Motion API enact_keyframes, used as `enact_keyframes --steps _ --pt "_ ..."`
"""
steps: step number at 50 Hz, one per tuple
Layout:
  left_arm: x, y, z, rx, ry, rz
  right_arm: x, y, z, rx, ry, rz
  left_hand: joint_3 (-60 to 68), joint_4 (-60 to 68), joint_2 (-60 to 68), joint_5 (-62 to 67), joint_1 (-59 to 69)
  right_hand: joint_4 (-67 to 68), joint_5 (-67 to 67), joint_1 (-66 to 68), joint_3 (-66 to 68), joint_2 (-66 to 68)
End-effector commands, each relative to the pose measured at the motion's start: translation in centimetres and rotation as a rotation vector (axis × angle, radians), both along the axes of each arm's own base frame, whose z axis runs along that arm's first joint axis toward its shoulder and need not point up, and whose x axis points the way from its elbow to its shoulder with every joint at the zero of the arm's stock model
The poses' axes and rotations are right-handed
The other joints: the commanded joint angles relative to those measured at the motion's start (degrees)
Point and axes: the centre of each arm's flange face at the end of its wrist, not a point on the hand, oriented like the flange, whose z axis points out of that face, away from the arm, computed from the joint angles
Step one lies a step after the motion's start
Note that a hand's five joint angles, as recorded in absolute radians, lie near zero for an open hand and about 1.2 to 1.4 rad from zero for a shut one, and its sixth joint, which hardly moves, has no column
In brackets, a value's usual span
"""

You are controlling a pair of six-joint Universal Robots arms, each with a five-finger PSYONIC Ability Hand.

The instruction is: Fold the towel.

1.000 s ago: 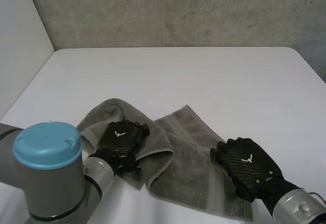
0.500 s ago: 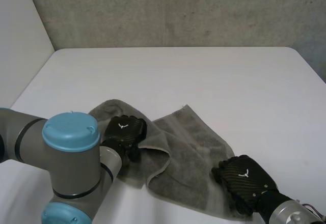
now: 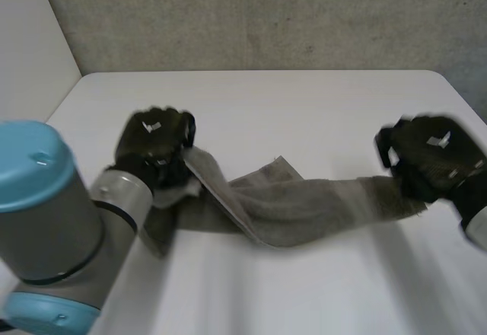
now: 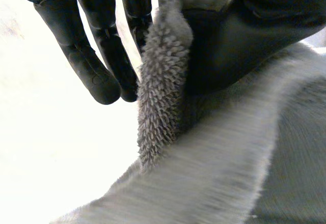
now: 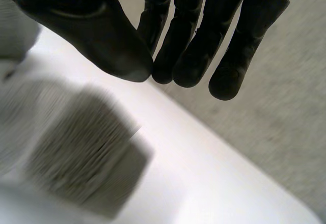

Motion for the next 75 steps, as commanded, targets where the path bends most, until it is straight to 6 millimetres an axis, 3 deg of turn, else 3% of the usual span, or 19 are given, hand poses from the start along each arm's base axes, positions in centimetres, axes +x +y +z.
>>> enact_keyframes --steps 1,7,10,13,14,15,16,17,23,29,41,62,68,69,70,71,72,73,75 --pt "1.3 1.5 5.6 -0.122 0.08 -0.019 -1.0 0.2 6.5 -0.035 -0.023 0.035 -8.2 -6.4 -5.2 -14.2 -3.0 3.3 2.8 2.6 3.3 3.4" --pt "1.5 2.8 5.9 -0.02 0.021 -0.085 -1.5 -0.2 6.8 -0.014 0.059 0.055 -8.2 -6.4 -5.2 -14.2 -3.0 3.3 2.8 2.6 3.3 3.4" --pt "1.4 2.7 4.1 0.104 -0.043 -0.117 -1.1 -1.0 5.0 0.043 0.151 0.093 -8.2 -6.4 -5.2 -14.2 -3.0 3.3 2.8 2.6 3.3 3.4" --pt "1.3 1.7 1.6 0.205 -0.099 -0.103 0.7 -0.7 2.6 0.14 0.226 0.194 -8.2 -6.4 -5.2 -14.2 -3.0 0.9 0.3 0.1 0.8 0.9" --pt "1.6 0.9 0.6 0.234 -0.111 -0.079 1.6 -0.4 1.2 0.195 0.25 0.236 -8.2 -6.4 -5.2 -14.2 -3.0 -27.3 -27.8 -28.0 -27.3 -27.2" --pt "2.2 0.1 -0.2 0.26 -0.121 -0.053 1.6 -0.4 1.2 0.195 0.251 0.236 -8.2 -6.4 -5.2 -14.2 -3.0 -27.5 -28.1 -28.3 -27.6 -27.5" --pt "2.2 0.0 -0.2 0.26 -0.121 -0.053 2.3 0.0 0.0 0.243 0.266 0.254 -8.2 -6.4 -5.2 -14.2 -3.0 -44.2 -44.7 -45.0 -44.3 -44.2" --pt "2.8 -0.9 -0.7 0.274 -0.121 -0.022 2.6 0.1 -1.2 0.276 0.281 0.252 -8.2 -6.4 -5.2 -14.2 -3.0 -49.4 -49.9 -50.1 -49.4 -49.3" --pt "3.2 -4.2 -3.4 0.294 -0.121 0.032 2.4 1.9 -5.4 0.326 0.307 0.233 -8.2 -6.4 -5.2 -14.2 -3.0 -53.8 -54.3 -54.5 -53.9 -53.8" --pt "3.1 -6.4 -4.3 0.269 -0.109 0.059 2.0 3.8 -6.0 0.288 0.276 0.215 -8.2 -6.4 -5.2 -14.2 -3.0 -54.0 -54.5 -54.7 -54.0 -53.9" --pt "3.3 -9.1 -6.5 0.282 -0.11 0.095 1.9 6.2 -8.3 0.253 0.217 0.206 -8.2 -6.4 -5.2 -14.2 -3.0 -52.9 -53.5 -53.7 -53.0 -52.9" --pt "4.0 -9.4 -7.7 0.294 -0.111 0.119 1.9 4.1 -12.1 0.413 0.168 0.147 -8.2 -6.4 -5.2 -14.2 -3.0 -52.4 -53.0 -53.2 -52.5 -52.4" --pt "4.0 -9.3 -7.9 0.295 -0.114 0.12 2.0 2.9 -12.7 0.412 0.156 0.124 -8.2 -6.4 -5.2 -14.2 -3.0 -41.0 -41.6 -41.8 -41.1 -41.0" --pt "4.0 -9.3 -7.9 0.295 -0.114 0.12 1.9 2.6 -12.9 0.417 0.156 0.112 -8.2 -6.4 -5.2 -14.2 -3.0 -28.8 -29.4 -29.6 -28.9 -28.8" --pt "4.0 -9.3 -7.9 0.294 -0.112 0.121 1.9 2.6 -12.9 0.417 0.156 0.112 -8.2 -6.4 -5.2 -14.2 -3.0 -28.7 -29.3 -29.5 -28.8 -28.7" --pt "4.1 -9.4 -7.8 0.293 -0.111 0.126 1.9 2.3 -12.9 0.418 0.157 0.099 -8.2 -6.4 -5.2 -14.2 -3.0 -13.2 -13.8 -14.0 -13.3 -13.2" --pt "4.1 -9.4 -7.8 0.293 -0.111 0.126 1.9 2.3 -12.9 0.418 0.157 0.099 -8.2 -6.4 -5.2 -14.2 -3.0 -13.1 -13.6 -13.8 -13.2 -13.1" --pt "4.3 -9.5 -7.5 0.286 -0.108 0.132 1.8 1.8 -12.6 0.407 0.155 0.088 -8.2 -6.4 -5.2 -14.2 -3.0 1.2 0.7 0.5 1.2 1.3" --pt "4.6 -9.6 -7.1 0.279 -0.104 0.138 1.7 1.1 -12.0 0.377 0.151 0.077 -8.2 -6.4 -5.2 -14.2 -3.0 3.3 2.8 2.6 3.3 3.4"
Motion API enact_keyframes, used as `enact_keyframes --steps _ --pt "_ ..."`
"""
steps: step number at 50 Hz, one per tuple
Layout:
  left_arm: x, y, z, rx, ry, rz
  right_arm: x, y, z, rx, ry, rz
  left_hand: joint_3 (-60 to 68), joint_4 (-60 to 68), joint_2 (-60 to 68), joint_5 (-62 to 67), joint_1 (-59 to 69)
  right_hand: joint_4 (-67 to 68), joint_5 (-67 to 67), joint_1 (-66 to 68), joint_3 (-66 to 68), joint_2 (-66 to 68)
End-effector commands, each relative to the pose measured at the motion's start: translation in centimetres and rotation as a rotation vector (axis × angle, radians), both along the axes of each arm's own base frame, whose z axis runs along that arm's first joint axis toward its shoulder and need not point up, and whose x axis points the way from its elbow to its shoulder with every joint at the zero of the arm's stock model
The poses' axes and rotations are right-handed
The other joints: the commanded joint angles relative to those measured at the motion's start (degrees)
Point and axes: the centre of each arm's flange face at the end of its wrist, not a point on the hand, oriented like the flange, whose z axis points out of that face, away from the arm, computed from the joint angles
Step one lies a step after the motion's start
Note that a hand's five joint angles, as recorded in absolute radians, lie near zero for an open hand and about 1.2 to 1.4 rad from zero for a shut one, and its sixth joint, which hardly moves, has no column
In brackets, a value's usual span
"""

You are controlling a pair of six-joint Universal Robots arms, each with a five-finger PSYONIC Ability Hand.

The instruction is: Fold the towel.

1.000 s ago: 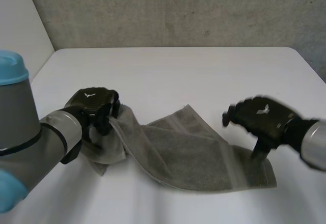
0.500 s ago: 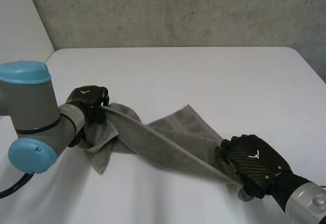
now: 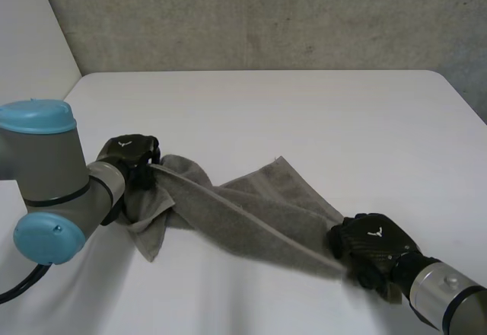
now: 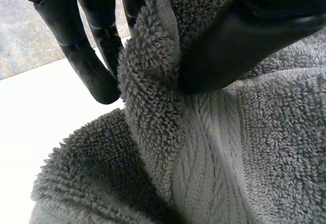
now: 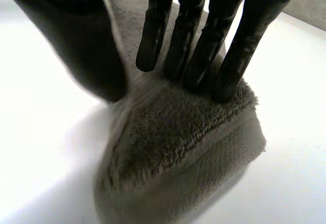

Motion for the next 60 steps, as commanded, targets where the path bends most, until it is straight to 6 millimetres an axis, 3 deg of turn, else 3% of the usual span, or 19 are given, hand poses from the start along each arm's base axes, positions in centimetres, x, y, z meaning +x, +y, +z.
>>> enact_keyframes --steps 1,2,6,7,12,16,20,25,28,35,40,44,46,47,49,50,52,56,60 --pt "0.5 -0.2 0.7 -0.017 0.005 0.017 -0.2 -2.6 2.2 -0.103 -0.011 -0.052 -8.4 -6.4 -5.2 -14.7 -3.2 22.6 22.5 22.5 22.6 21.9" --pt "0.7 -0.1 1.5 -0.033 0.012 0.022 -0.2 -2.6 2.2 -0.103 -0.011 -0.053 -8.4 -6.4 -5.2 -14.7 -3.2 22.6 22.5 22.5 22.6 21.9" --pt "0.7 0.4 3.9 -0.091 0.038 0.016 -0.1 -3.5 11.1 -0.352 -0.108 -0.082 -8.4 -6.4 -5.2 -14.7 -3.2 22.6 22.5 22.5 22.6 21.9" --pt "0.8 0.7 5.5 -0.128 0.055 0.013 -0.1 -3.5 11.2 -0.353 -0.109 -0.082 -8.4 -6.4 -5.2 -14.7 -3.2 22.6 22.5 22.5 22.6 21.9" --pt "0.8 2.5 11.9 -0.297 0.121 -0.006 0.0 -2.5 21.2 -0.539 -0.228 -0.055 -8.4 -6.4 -5.2 -14.7 -3.2 22.6 22.5 22.5 22.6 21.9" --pt "1.1 4.9 17.8 -0.443 0.179 -0.032 0.2 -1.8 24.5 -0.573 -0.238 -0.024 -8.4 -6.4 -5.2 -14.7 -3.2 22.6 22.5 22.5 22.6 21.9" --pt "1.0 6.7 20.3 -0.468 0.197 -0.085 -0.4 -1.8 27.3 -0.573 -0.192 -0.024 -8.4 -6.4 -5.2 -14.7 -3.2 22.6 22.5 22.5 22.6 21.9" --pt "0.6 7.8 20.0 -0.375 0.177 -0.16 -0.4 -3.6 25.6 -0.488 -0.075 0.0 -8.4 -6.4 -5.2 -14.7 -3.2 22.6 22.5 22.5 22.6 21.9" --pt "0.2 6.9 17.5 -0.276 0.148 -0.177 0.2 -4.8 23.3 -0.427 0.012 0.034 -8.4 -6.4 -5.2 -14.7 -3.2 22.6 22.5 22.5 22.6 21.9" --pt "-0.4 2.2 9.3 -0.064 0.027 -0.156 3.4 -6.8 16.7 -0.255 0.134 0.116 -8.4 -6.4 -5.2 -14.7 -3.2 22.6 22.5 22.5 22.6 21.9" --pt "-0.8 -1.5 7.1 -0.093 -0.093 -0.178 5.3 -10.7 14.1 -0.305 0.212 0.049 -8.4 -6.4 -5.2 -14.7 -3.2 22.6 22.5 22.5 22.6 21.9" --pt "-1.3 -4.6 8.3 -0.205 -0.153 -0.149 6.6 -14.1 15.8 -0.476 0.177 -0.034 -8.4 -6.4 -5.2 -14.7 -3.2 22.6 22.5 22.5 22.6 21.9" --pt "-1.6 -7.0 12.0 -0.371 -0.163 -0.073 6.9 -16.5 20.1 -0.705 0.083 -0.162 -8.4 -6.4 -5.2 -14.7 -3.2 22.6 22.5 22.5 22.6 21.9" --pt "-1.6 -7.1 12.0 -0.372 -0.163 -0.072 6.9 -16.5 20.2 -0.706 0.082 -0.163 -8.4 -6.4 -5.2 -14.7 -3.2 22.6 22.5 22.5 22.6 21.9" --pt "-1.8 -8.4 17.3 -0.581 -0.109 -0.004 7.0 -17.8 23.6 -0.893 -0.062 -0.26 -8.4 -6.4 -5.2 -14.7 -3.2 22.6 22.5 22.5 22.6 21.9" --pt "-1.8 -8.4 17.3 -0.582 -0.109 -0.004 7.0 -17.8 23.6 -0.894 -0.062 -0.26 -8.4 -6.4 -5.2 -14.7 -3.2 22.6 22.5 22.5 22.6 21.9" --pt "-2.2 -8.3 21.6 -0.765 -0.043 0.025 6.9 -16.6 27.2 -1.024 -0.211 -0.287 -8.4 -6.4 -5.2 -14.7 -3.2 22.6 22.5 22.5 22.6 21.9" --pt "-2.0 -6.9 25.1 -0.891 0.005 0.042 6.2 -14.7 28.5 -1.04 -0.259 -0.281 -8.4 -6.4 -5.2 -14.7 -3.2 22.6 22.5 22.5 22.6 21.9" --pt "-1.8 -5.2 23.9 -0.848 -0.005 0.018 6.0 -12.3 26.2 -0.954 -0.231 -0.225 -8.4 -6.4 -5.2 -14.7 -3.2 22.6 22.5 22.5 22.6 21.9"
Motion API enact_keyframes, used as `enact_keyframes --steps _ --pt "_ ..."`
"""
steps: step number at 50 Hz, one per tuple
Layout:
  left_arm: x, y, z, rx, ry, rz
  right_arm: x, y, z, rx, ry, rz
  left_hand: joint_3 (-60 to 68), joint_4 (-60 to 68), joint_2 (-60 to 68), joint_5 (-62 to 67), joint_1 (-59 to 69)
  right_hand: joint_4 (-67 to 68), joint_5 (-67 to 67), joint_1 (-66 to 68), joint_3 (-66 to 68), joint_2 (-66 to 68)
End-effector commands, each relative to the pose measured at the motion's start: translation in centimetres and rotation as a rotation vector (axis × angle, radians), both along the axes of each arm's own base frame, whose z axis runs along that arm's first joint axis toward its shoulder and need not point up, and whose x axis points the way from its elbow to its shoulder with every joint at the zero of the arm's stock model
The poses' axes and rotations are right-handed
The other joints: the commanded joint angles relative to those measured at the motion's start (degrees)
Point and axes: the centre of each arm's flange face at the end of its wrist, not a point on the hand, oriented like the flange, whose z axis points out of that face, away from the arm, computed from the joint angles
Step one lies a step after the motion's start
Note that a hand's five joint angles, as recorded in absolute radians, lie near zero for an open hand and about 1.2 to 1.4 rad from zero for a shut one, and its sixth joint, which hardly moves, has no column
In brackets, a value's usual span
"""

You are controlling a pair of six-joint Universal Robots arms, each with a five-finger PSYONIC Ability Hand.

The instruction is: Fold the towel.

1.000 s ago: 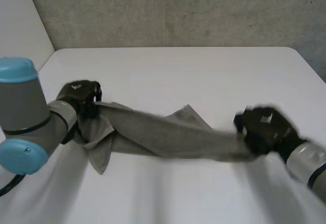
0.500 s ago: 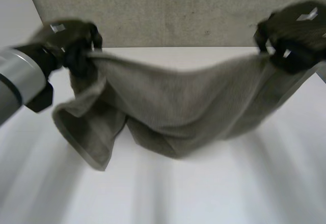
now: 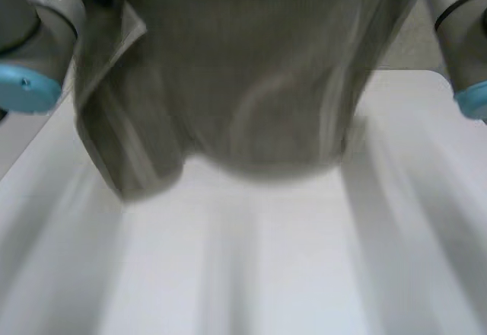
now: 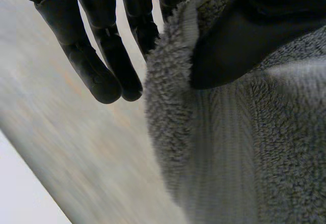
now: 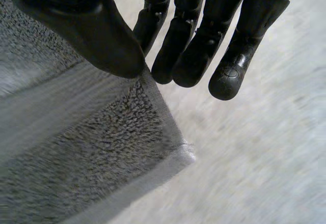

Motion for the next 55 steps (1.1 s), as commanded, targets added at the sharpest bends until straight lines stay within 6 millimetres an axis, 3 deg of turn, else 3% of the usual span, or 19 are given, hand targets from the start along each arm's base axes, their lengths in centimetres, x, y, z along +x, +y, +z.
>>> enact_keyframes --steps 1,3,5,6,7,8,9,11,12,13,14,15,19,23,34,45,49,53,55 --pt "0.3 2.6 1.3 -0.049 0.023 -0.025 -0.7 3.7 -1.1 0.054 0.007 0.069 -8.7 -6.4 -5.7 -14.8 -3.2 3.3 3.2 3.1 3.3 4.2" --pt "0.4 3.0 -0.3 0.006 0.005 -0.028 -0.6 4.8 -2.4 0.091 0.034 0.099 -8.7 -6.4 -5.7 -14.8 -3.2 3.3 3.2 3.1 3.3 4.2" --pt "0.8 4.4 -4.3 0.138 -0.043 -0.031 -0.7 7.2 -5.2 0.172 0.091 0.166 -8.7 -6.4 -5.7 -14.8 -3.2 3.3 3.2 3.1 3.3 4.2" --pt "0.8 4.4 -4.3 0.139 -0.044 -0.031 -0.7 7.2 -5.3 0.172 0.091 0.167 -8.7 -6.4 -5.7 -14.8 -3.2 3.3 3.2 3.1 3.3 4.2" --pt "1.1 5.3 -6.8 0.214 -0.071 -0.032 -1.0 8.3 -7.3 0.228 0.127 0.194 -8.7 -6.4 -5.7 -14.8 -3.2 3.3 3.2 3.1 3.3 4.2" --pt "1.4 6.2 -9.2 0.287 -0.096 -0.037 -1.1 8.3 -7.3 0.229 0.127 0.194 -8.7 -6.4 -5.7 -14.8 -3.2 3.3 3.2 3.1 3.3 4.2" --pt "1.4 6.2 -9.3 0.288 -0.097 -0.037 -1.4 9.5 -9.7 0.289 0.155 0.216 -8.7 -6.4 -5.7 -14.8 -3.2 3.3 3.2 3.1 3.3 4.2" --pt "1.9 8.0 -14.0 0.405 -0.146 -0.058 -1.7 10.4 -11.6 0.344 0.177 0.23 -8.7 -6.4 -5.7 -14.8 -3.2 3.3 3.2 3.1 3.3 4.2" --pt "1.9 8.0 -14.0 0.405 -0.147 -0.058 -2.1 11.3 -13.6 0.403 0.2 0.241 -8.7 -6.4 -5.7 -14.8 -3.2 3.3 3.2 3.1 3.3 4.2" --pt "2.3 8.8 -16.1 0.455 -0.164 -0.065 -2.1 11.3 -13.6 0.403 0.2 0.241 -8.7 -6.4 -5.7 -14.8 -3.2 3.3 3.2 3.1 3.3 4.2" --pt "2.3 8.9 -16.1 0.456 -0.164 -0.065 -2.4 12.1 -15.7 0.458 0.229 0.249 -8.7 -6.4 -5.7 -14.8 -3.2 3.3 3.2 3.1 3.3 4.2" --pt "2.8 9.7 -18.0 0.498 -0.18 -0.071 -2.9 12.7 -17.6 0.51 0.256 0.25 -8.7 -6.4 -5.7 -14.8 -3.2 3.3 3.2 3.1 3.3 4.2" --pt "4.0 11.8 -22.2 0.599 -0.212 -0.082 -4.4 13.5 -20.6 0.588 0.301 0.233 -8.7 -6.4 -5.7 -14.8 -3.2 3.3 3.2 3.1 3.3 4.2" --pt "4.4 12.7 -23.5 0.635 -0.226 -0.104 -6.0 13.2 -22.8 0.628 0.328 0.207 -8.7 -6.4 -5.7 -14.8 -3.2 3.3 3.2 3.1 3.3 4.2" --pt "2.3 13.4 -23.8 0.614 -0.23 -0.195 -6.1 13.0 -24.4 0.693 0.318 0.226 -12.2 -9.9 -9.2 -18.3 -6.7 3.3 3.2 3.1 3.3 4.2" --pt "1.2 12.7 -26.3 0.583 -0.231 -0.2 -6.3 13.0 -25.2 0.693 0.315 0.219 -19.8 -17.4 -16.8 -25.9 -14.3 3.3 3.2 3.1 3.3 4.2" --pt "1.1 12.6 -26.3 0.573 -0.218 -0.197 -6.2 13.1 -25.4 0.7 0.316 0.223 -27.3 -25.0 -24.3 -33.4 -21.8 3.3 3.2 3.1 3.3 4.2" --pt "0.6 13.1 -26.4 0.587 -0.195 -0.22 -6.2 13.1 -25.4 0.701 0.316 0.223 -52.3 -50.0 -49.4 -58.4 -46.9 3.3 3.2 3.1 3.3 4.2" --pt "0.5 13.2 -26.5 0.592 -0.187 -0.223 -6.2 13.2 -25.5 0.703 0.316 0.225 -53.1 -50.7 -50.1 -59.2 -47.6 3.3 3.2 3.1 3.3 4.2"
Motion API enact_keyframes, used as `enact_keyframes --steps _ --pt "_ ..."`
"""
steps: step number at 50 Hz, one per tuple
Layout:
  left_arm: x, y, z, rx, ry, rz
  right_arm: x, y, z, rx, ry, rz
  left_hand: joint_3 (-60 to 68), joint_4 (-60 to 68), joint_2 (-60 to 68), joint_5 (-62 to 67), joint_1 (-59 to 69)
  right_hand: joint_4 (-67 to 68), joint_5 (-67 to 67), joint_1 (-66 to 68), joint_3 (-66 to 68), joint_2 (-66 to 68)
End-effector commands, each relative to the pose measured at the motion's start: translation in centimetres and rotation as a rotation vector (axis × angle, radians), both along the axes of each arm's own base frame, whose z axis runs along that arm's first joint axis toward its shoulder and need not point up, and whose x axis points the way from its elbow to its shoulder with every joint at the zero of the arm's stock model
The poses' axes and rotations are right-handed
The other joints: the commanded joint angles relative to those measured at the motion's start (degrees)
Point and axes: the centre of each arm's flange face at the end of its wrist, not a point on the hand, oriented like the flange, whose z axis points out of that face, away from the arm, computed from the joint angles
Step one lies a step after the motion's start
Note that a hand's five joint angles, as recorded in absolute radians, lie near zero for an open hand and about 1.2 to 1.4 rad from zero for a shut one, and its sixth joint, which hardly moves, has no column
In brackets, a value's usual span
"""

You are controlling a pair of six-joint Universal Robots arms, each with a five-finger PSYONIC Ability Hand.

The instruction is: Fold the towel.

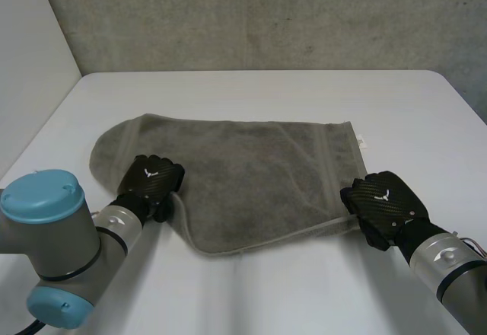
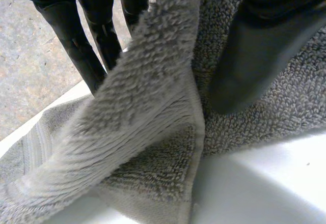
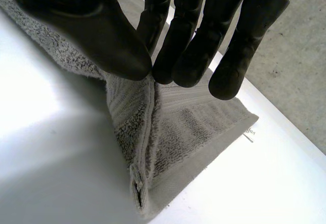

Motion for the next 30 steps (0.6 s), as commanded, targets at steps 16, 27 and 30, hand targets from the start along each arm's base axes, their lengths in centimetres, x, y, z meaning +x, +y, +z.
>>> enact_keyframes --steps 16,27,30 --pt "-1.3 -1.8 -0.8 -0.037 0.056 0.013 -0.1 0.1 -0.5 0.009 0.002 0.0 -16.0 -15.9 -15.8 -26.4 -15.6 3.0 2.5 3.1 3.3 3.1" --pt "1.2 -4.8 0.4 -0.175 0.072 0.256 -0.1 0.0 -0.7 0.018 0.004 -0.005 -12.7 -12.5 -12.4 -23.0 -12.2 3.0 2.5 3.1 3.3 3.1" --pt "1.6 -5.2 0.5 -0.188 0.071 0.276 -0.1 0.0 -0.7 0.018 0.003 -0.003 -12.7 -12.5 -12.4 -23.0 -12.2 3.0 2.5 3.1 3.3 3.1"
